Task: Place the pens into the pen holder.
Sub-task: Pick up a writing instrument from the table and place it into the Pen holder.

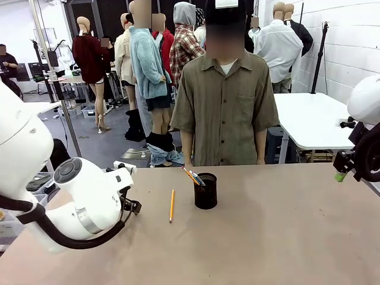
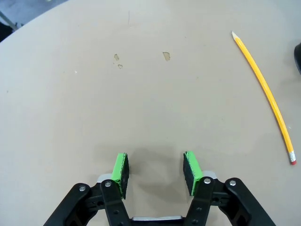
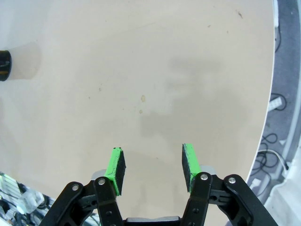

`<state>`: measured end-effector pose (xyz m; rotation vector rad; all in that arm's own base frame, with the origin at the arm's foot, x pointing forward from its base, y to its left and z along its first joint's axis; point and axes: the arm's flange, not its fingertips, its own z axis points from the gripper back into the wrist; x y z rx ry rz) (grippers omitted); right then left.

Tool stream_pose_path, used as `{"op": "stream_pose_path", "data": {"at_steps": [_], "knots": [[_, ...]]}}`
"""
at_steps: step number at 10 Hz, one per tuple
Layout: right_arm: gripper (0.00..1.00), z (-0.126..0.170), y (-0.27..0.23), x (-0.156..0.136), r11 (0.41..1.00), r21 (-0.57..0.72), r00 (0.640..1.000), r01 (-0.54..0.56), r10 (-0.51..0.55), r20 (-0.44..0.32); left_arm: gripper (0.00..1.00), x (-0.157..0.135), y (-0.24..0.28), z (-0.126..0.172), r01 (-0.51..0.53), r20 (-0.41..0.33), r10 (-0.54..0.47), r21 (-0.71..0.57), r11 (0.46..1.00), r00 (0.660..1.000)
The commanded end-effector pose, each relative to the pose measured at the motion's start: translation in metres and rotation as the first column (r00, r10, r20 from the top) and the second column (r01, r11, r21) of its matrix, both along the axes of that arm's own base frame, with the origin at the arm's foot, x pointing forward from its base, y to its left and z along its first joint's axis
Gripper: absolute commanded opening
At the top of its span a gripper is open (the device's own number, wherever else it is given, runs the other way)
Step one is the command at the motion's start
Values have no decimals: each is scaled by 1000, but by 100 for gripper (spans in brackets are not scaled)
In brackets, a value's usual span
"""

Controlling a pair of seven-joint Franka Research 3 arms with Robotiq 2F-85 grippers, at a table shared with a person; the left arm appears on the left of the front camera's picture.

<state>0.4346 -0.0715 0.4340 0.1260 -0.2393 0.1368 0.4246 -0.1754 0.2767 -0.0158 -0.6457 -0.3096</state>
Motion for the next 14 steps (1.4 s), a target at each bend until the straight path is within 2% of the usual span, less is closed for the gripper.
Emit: {"op": "stream_pose_path", "data": {"at_steps": [1,2,3,4,14], "knots": [[62,-2,2,0,999,-35,1000,21,-21,-1,62,21,-54,65,-28,-51,31,64,998,998],[62,-2,2,0,999,-35,1000,21,-21,-1,62,21,-55,71,-43,-53,46,71,997,998],[62,-2,2,0,999,-35,1000,21,-21,-1,62,21,-56,78,-47,-13,48,66,997,999],[62,-2,2,0,999,-35,1000,21,-21,-1,62,1,-6,-1,-24,-6,24,4,1000,1000],[62,-2,2,0,999,-35,1000,21,-21,-1,62,1,-6,-1,-24,-6,24,4,1000,1000]]}}
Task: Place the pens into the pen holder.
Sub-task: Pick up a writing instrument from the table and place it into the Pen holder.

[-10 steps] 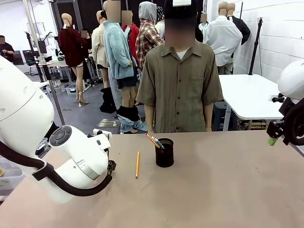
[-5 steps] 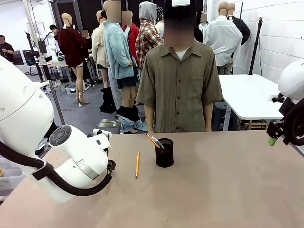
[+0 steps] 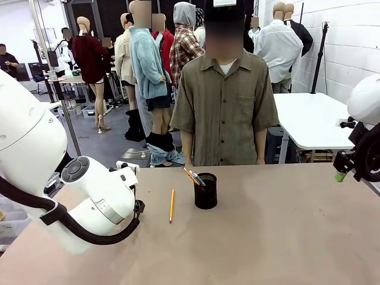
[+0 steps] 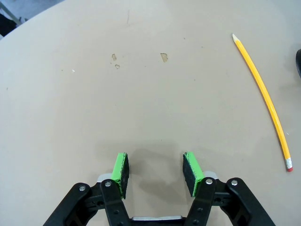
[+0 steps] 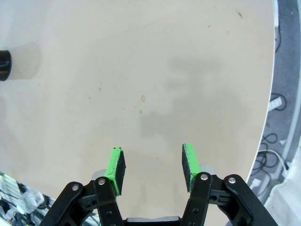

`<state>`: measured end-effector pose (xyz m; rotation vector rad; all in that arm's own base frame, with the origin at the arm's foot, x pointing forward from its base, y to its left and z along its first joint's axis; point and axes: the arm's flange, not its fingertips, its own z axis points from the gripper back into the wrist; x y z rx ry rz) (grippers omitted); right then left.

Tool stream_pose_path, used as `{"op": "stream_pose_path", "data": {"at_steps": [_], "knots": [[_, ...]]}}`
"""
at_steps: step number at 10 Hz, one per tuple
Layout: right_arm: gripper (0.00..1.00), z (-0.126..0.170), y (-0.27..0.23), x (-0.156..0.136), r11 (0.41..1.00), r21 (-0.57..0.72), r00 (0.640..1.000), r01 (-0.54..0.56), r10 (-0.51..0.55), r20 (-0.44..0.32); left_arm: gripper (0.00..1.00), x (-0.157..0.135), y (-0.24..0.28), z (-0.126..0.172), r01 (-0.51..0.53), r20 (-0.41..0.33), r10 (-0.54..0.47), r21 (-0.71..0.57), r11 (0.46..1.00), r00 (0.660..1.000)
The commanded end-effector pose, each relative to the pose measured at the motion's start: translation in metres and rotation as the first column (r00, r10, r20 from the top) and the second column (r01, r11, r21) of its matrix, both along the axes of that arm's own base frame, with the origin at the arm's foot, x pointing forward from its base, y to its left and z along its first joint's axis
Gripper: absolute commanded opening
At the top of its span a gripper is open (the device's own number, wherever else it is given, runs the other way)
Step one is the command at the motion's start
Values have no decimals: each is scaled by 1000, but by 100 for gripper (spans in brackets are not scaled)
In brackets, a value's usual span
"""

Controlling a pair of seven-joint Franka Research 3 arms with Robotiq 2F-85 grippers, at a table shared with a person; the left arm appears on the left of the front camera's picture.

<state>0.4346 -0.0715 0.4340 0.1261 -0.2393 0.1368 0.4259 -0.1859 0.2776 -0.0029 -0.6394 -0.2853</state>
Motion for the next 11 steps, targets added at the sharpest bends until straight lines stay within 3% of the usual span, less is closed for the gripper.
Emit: {"op": "stream_pose_path", "data": {"at_steps": [1,2,5,6,8,9,11], "knots": [[62,-2,2,0,999,-35,1000,21,-21,-1,62,-1,4,-2,3,-1,-3,-1,1000,1000],[62,-2,2,0,999,-35,1000,21,-21,-1,62,0,0,0,0,0,0,0,1000,1000],[62,-2,2,0,999,-35,1000,21,-21,-1,62,-11,21,82,-61,235,56,15,998,970],[62,-2,2,0,999,-35,1000,21,-21,-1,62,-11,25,104,-51,275,41,27,998,961],[62,-2,2,0,999,-35,1000,21,-21,-1,62,-7,31,142,-51,274,16,121,991,961],[62,-2,2,0,999,-35,1000,21,-21,-1,62,-6,36,163,-38,240,-5,174,984,971],[62,-2,2,0,999,-35,1000,21,-21,-1,62,-8,38,190,-72,109,48,225,972,993]]}}
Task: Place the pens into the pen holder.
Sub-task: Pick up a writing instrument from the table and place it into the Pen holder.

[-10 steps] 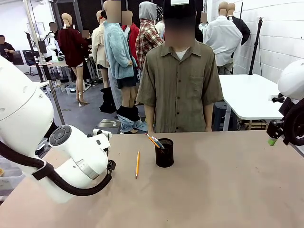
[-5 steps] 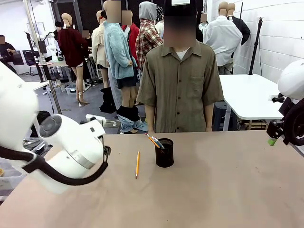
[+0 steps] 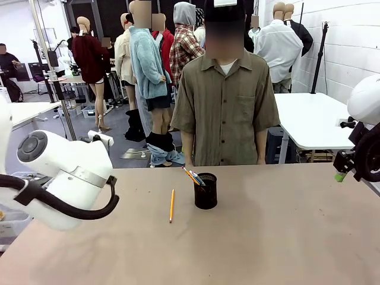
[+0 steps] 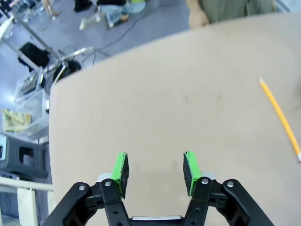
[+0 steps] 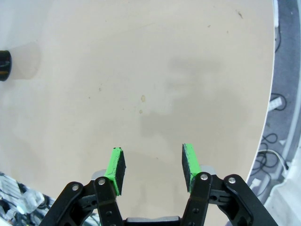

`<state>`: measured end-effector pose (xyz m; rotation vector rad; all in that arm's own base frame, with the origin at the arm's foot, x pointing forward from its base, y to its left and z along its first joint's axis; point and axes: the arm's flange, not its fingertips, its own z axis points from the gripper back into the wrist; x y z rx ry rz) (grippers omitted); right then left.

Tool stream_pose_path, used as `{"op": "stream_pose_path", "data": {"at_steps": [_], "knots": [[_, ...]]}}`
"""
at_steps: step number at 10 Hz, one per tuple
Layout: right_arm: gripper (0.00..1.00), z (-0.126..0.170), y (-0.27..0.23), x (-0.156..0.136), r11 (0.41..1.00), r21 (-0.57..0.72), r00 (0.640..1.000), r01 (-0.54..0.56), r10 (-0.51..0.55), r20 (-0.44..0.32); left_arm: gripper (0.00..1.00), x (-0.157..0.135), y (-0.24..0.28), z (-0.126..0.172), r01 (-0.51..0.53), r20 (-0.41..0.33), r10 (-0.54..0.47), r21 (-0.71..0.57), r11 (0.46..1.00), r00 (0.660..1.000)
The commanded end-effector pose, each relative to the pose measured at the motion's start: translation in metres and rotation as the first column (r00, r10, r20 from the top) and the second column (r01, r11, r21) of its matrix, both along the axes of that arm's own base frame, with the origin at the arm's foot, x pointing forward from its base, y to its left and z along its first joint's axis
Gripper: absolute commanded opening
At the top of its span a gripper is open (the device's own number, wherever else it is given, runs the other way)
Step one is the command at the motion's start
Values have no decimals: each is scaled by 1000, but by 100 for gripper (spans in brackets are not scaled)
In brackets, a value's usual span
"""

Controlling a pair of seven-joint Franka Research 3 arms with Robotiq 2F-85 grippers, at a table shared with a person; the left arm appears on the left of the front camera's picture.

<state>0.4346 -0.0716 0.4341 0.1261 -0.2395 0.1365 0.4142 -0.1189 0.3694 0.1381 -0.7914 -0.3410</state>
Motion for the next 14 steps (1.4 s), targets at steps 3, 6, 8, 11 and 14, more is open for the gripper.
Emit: {"op": "stream_pose_path", "data": {"at_steps": [3,6,8,11,14], "knots": [[62,-2,2,0,999,-35,1000,21,-21,-1,62,-7,-28,130,-141,-95,145,54,989,985],[62,-2,2,0,999,-35,1000,21,-21,-1,62,-24,-29,19,-57,-83,51,-71,996,995],[62,-2,2,0,999,-35,1000,21,-21,-1,62,-24,-29,19,-57,-83,51,-71,996,995],[62,-2,2,0,999,-35,1000,21,-21,-1,62,-16,-27,18,-7,-72,-2,-129,992,997],[62,-2,2,0,999,-35,1000,21,-21,-1,62,-11,-51,25,-110,-137,73,-284,953,988]]}}
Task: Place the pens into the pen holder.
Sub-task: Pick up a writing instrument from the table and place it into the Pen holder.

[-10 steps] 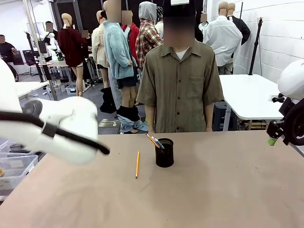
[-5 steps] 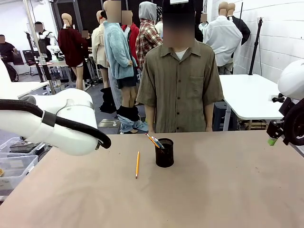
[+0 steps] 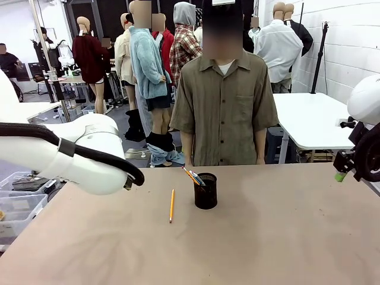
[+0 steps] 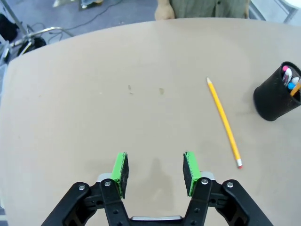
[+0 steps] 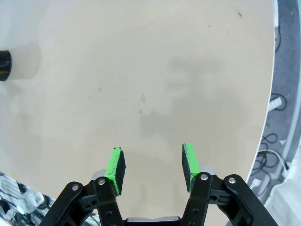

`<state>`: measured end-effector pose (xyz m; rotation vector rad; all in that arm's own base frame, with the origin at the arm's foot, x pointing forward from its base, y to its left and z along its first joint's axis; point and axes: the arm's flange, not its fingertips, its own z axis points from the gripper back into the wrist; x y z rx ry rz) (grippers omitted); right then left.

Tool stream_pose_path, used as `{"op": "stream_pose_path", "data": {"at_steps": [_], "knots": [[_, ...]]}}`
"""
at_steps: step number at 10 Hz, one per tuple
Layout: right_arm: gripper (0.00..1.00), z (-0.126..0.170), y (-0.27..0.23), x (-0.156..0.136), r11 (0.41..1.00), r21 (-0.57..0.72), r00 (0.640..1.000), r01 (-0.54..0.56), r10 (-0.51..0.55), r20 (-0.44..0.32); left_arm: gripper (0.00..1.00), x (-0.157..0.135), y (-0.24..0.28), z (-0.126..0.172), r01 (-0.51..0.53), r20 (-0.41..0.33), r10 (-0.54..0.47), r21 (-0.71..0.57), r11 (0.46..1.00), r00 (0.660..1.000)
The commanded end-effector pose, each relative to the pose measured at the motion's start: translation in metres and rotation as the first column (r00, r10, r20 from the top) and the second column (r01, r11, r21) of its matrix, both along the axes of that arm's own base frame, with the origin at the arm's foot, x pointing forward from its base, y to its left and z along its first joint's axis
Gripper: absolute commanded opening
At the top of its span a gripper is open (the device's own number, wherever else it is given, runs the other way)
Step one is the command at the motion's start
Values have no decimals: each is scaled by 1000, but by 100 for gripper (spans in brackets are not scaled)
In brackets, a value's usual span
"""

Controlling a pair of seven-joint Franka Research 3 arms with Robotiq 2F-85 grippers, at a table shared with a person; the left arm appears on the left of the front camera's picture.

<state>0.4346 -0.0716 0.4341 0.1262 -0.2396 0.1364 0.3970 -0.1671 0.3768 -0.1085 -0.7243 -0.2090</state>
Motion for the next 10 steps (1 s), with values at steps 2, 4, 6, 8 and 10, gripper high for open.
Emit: {"op": "stream_pose_path", "data": {"at_steps": [2,4,6,8,10], "knots": [[62,-2,2,0,999,-36,1000,21,-21,-1,62,9,-5,26,-179,-15,179,-42,983,984],[62,-2,2,0,999,-36,1000,21,-21,-1,62,5,4,21,-74,140,45,205,976,989],[62,-2,2,0,999,-36,1000,21,-21,-1,62,1,19,27,57,147,-117,360,931,982],[62,-2,2,0,999,-36,1000,21,-21,-1,62,-8,30,33,233,52,-299,506,831,953],[62,-2,2,0,999,-36,1000,21,-21,-1,62,-14,45,43,332,-63,-381,633,700,922]]}}
